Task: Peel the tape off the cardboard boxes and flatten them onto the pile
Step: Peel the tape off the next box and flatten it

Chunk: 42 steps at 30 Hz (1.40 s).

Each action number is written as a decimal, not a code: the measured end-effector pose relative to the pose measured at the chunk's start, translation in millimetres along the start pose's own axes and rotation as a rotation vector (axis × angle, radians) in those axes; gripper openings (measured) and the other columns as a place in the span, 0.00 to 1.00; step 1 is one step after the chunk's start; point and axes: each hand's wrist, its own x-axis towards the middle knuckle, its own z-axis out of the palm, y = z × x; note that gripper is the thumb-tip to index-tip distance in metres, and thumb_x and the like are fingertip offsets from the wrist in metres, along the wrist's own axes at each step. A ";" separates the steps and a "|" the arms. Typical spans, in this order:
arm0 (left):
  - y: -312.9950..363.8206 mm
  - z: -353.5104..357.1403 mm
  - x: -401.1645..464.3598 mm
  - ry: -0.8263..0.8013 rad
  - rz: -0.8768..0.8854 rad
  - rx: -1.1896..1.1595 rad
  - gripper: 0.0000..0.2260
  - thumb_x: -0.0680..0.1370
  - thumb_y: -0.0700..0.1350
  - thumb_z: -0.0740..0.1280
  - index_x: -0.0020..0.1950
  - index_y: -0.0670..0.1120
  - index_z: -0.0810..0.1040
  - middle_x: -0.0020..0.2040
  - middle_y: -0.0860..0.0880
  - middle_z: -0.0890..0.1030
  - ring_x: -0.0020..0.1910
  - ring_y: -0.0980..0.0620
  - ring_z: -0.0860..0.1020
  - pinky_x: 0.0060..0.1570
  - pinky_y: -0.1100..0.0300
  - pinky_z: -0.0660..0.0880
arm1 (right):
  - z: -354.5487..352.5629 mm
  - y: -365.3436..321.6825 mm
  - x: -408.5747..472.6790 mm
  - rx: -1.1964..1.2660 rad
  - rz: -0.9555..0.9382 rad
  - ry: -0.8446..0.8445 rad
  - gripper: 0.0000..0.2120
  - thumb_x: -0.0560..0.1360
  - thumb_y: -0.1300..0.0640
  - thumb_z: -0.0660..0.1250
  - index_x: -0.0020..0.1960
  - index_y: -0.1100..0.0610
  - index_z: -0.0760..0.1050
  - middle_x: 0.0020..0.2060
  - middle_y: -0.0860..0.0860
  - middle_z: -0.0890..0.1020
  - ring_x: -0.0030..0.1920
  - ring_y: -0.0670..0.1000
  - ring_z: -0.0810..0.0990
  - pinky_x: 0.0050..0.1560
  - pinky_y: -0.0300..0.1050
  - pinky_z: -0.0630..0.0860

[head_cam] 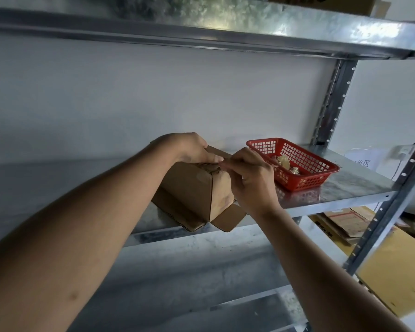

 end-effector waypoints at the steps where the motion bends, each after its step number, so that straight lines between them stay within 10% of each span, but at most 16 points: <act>1: -1.6 0.0 0.0 0.002 0.005 0.000 0.35 0.75 0.68 0.71 0.75 0.46 0.75 0.68 0.49 0.77 0.67 0.48 0.74 0.70 0.51 0.70 | 0.8 0.6 -2.0 0.003 -0.019 0.013 0.08 0.74 0.70 0.74 0.49 0.60 0.88 0.41 0.52 0.81 0.40 0.54 0.80 0.35 0.50 0.78; 23: -26.8 2.3 -3.9 -0.003 0.037 -0.051 0.47 0.63 0.79 0.69 0.79 0.64 0.67 0.82 0.55 0.62 0.80 0.46 0.61 0.64 0.55 0.61 | 2.6 -10.0 -17.6 -0.014 -0.149 0.055 0.11 0.73 0.75 0.74 0.48 0.61 0.87 0.47 0.54 0.85 0.40 0.57 0.81 0.38 0.52 0.79; 28: -26.2 6.7 -4.6 0.048 -0.044 0.069 0.49 0.60 0.84 0.60 0.79 0.69 0.63 0.84 0.49 0.57 0.82 0.42 0.55 0.76 0.48 0.59 | -1.1 -25.8 -33.2 0.030 -0.244 0.007 0.07 0.75 0.72 0.72 0.47 0.61 0.85 0.46 0.55 0.82 0.44 0.51 0.79 0.43 0.39 0.74; 37: -23.0 7.5 -11.0 0.101 -0.040 0.191 0.48 0.64 0.86 0.53 0.80 0.66 0.62 0.84 0.52 0.59 0.81 0.41 0.60 0.72 0.44 0.63 | -4.6 -35.4 -24.0 0.512 0.463 0.098 0.17 0.77 0.64 0.74 0.63 0.51 0.79 0.40 0.49 0.85 0.41 0.48 0.85 0.45 0.43 0.82; 42: -17.2 7.6 -17.6 0.122 -0.076 0.148 0.44 0.71 0.81 0.57 0.82 0.60 0.63 0.83 0.50 0.60 0.81 0.42 0.61 0.75 0.45 0.61 | -0.3 -32.0 -3.7 0.781 0.770 0.005 0.05 0.77 0.68 0.72 0.48 0.60 0.84 0.39 0.48 0.86 0.38 0.45 0.82 0.41 0.37 0.76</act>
